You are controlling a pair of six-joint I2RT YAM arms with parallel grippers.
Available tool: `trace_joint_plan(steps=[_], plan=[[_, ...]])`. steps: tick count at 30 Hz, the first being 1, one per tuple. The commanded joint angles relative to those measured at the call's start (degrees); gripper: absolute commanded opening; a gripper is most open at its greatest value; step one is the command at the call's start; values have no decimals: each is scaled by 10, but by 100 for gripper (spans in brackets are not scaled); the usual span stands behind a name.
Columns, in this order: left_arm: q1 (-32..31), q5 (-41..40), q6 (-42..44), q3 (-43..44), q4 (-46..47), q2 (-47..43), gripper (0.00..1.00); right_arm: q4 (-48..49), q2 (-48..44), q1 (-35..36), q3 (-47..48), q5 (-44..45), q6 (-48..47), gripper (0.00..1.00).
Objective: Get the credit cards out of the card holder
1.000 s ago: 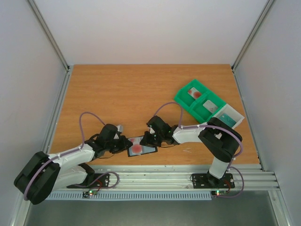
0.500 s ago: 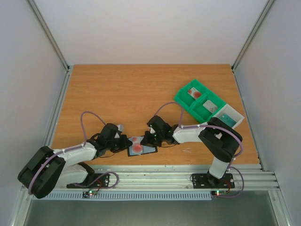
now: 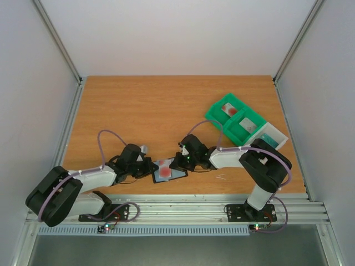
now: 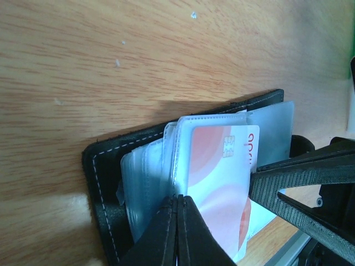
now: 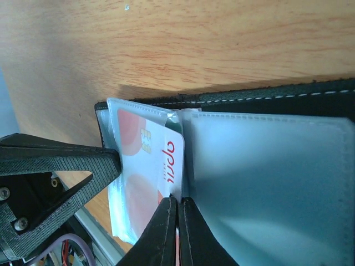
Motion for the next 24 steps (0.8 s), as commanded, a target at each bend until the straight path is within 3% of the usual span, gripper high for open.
trace_joint_plan(steps=[1, 24], plan=[[-3, -39, 11, -12, -62, 30, 0, 8, -12, -11, -15, -6, -4, 4], [-3, -25, 7, -8, -56, 19, 1, 63, -39, -59, -73, -34, 2, 1]])
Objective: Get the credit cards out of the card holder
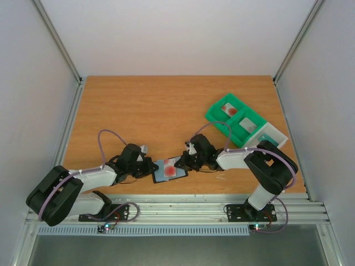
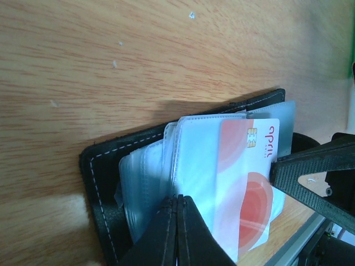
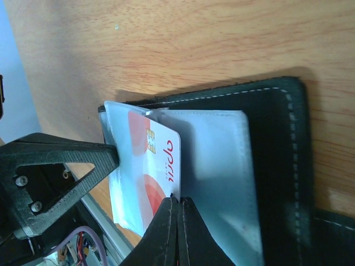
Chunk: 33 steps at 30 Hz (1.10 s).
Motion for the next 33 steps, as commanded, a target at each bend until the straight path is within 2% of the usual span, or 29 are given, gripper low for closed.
trace_joint_plan(steps=[1, 5, 12, 18, 25, 33], plan=[[-3, -27, 5, -11, -63, 8, 1, 10, -9, -14, -19, 7, -3, 1], [-3, -22, 1, -6, -75, -11, 7, 12, -16, -22, -28, 1, -8, 1], [-3, -25, 6, 29, -150, -80, 35, -13, -43, -37, -35, -13, -32, 1], [-3, -19, 27, 52, -177, -129, 50, -8, -48, -46, -31, -37, -55, 1], [-3, -16, 50, 77, -218, -159, 59, -38, -81, -71, -23, -77, -81, 1], [-3, 8, 59, 76, -215, -187, 62, -99, -120, -98, -13, -106, -108, 1]])
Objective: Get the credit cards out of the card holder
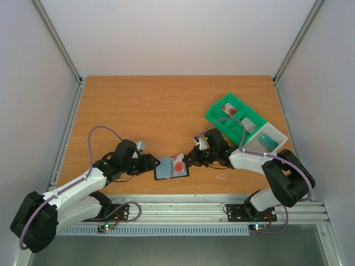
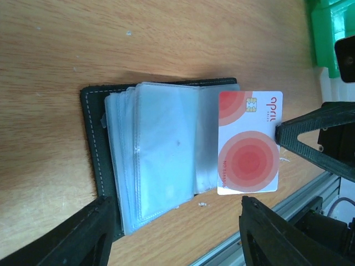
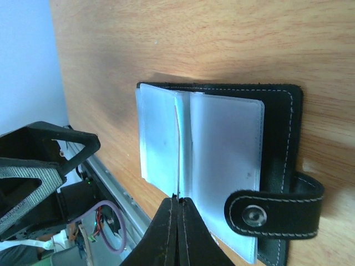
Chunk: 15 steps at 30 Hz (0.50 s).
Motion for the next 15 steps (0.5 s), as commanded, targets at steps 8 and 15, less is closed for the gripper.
trace_joint_plan(steps=[8, 15], plan=[[-1, 51, 12, 2, 15, -54, 67, -137, -64, -18, 61, -100, -102, 1], [0, 110, 25, 31, -11, -67, 72, -125, -86, -18, 68, -192, -109, 1]])
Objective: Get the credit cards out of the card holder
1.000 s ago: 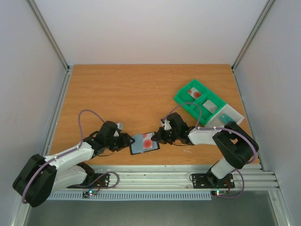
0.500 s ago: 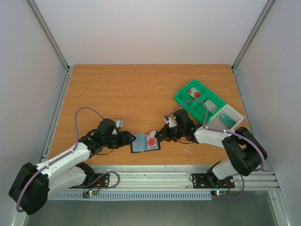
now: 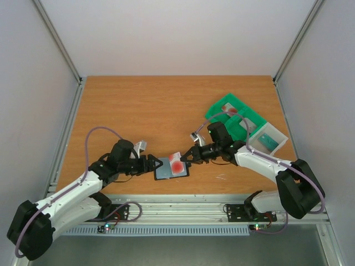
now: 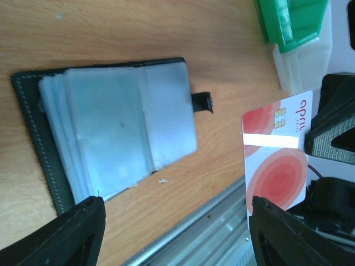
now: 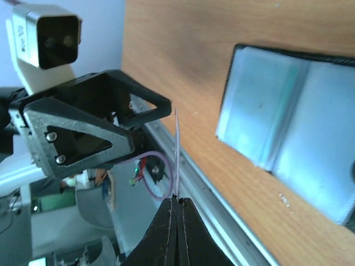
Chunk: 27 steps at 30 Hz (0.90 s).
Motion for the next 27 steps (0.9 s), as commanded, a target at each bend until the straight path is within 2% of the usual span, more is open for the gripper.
trace_joint_plan(steps=[1, 5, 12, 20, 22, 27], plan=[[0, 61, 13, 33, -6, -16, 72, -5, -15, -2, 11, -84, -23, 1], [1, 111, 5, 44, 4, -28, 72, -2, -26, -2, 10, -115, -35, 1], [1, 127, 3, 53, 15, -26, 72, 63, -32, -1, -5, -167, 1, 1], [1, 163, 0, 72, 50, -5, 71, 64, -25, -1, -3, -208, -7, 1], [2, 180, -6, 71, 72, 5, 67, 81, -23, -1, -4, -213, -6, 1], [1, 197, -34, 60, 119, 21, 51, 92, -18, -1, -6, -219, -3, 1]])
